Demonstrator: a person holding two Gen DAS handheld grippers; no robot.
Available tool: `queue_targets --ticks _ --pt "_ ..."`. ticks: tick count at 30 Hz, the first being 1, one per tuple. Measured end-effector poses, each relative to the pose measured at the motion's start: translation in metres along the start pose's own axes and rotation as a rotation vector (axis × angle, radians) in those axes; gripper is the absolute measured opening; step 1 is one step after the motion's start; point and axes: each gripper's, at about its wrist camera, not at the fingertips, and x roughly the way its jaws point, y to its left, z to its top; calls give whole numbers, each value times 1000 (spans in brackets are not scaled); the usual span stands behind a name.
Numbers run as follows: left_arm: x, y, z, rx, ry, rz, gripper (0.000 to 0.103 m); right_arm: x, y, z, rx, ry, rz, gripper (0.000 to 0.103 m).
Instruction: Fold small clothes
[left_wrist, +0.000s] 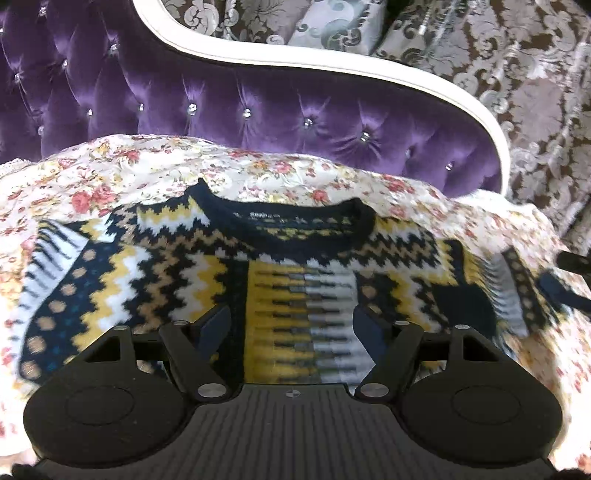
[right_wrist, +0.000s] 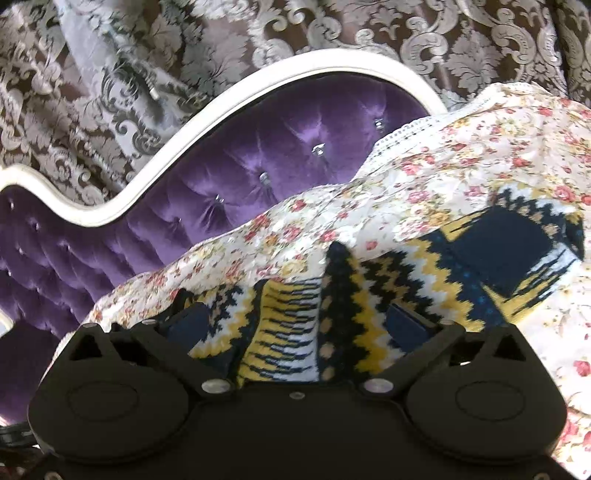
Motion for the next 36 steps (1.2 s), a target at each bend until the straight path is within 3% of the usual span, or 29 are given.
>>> queue_targets --ticks 8,14,21,24,28,31,36 --pt "31 0 -2 11 -18 45 72 -16 -50 16 129 -72 -79 103" --pt "43 -25 -11 185 3 109 90 -31 -87 21 208 -135 -180 103" --pt "42 -21 -16 163 -20 95 92 -28 -113 18 236 -167 -257 103" --pt "42 -21 -17 162 -26 96 93 -25 -117 17 256 -201 -188 103" --pt "43 -21 -17 163 -26 95 93 -17 -129 13 376 -179 -71 102" --pt "42 -21 -17 163 -26 95 93 -9 -135 10 418 -156 -45 103" --pt "42 -21 -17 163 -26 95 93 -5 -144 10 443 -211 3 103"
